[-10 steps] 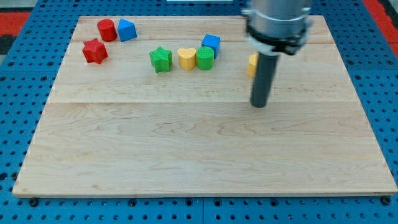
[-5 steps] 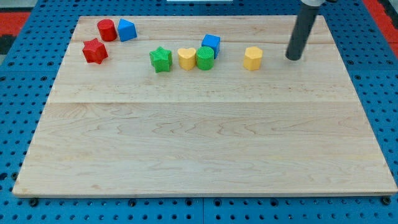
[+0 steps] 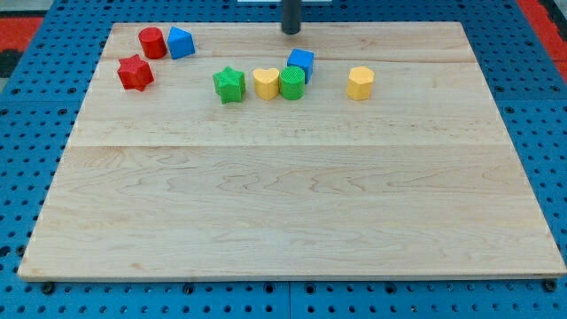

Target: Move blue cube at the left center of the board

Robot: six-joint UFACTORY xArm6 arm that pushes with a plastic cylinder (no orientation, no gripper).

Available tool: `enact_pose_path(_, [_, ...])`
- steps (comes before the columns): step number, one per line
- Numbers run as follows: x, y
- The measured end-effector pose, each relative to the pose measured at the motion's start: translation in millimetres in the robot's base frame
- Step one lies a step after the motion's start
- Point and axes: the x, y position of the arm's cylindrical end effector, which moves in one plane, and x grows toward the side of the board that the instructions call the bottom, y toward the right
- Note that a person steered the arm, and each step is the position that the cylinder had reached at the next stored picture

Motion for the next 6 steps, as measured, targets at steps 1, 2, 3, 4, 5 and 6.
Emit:
enact_pose_path(1, [18.4,-40.2])
enact_pose_path(2, [63.1,-29.4])
enact_pose_path(3, [76.8,8.0])
enact_pose_path(4, [72.8,13.8])
enact_pose_path(5, [71.4,13.8])
enact_pose_path(6, [71.4,14.1])
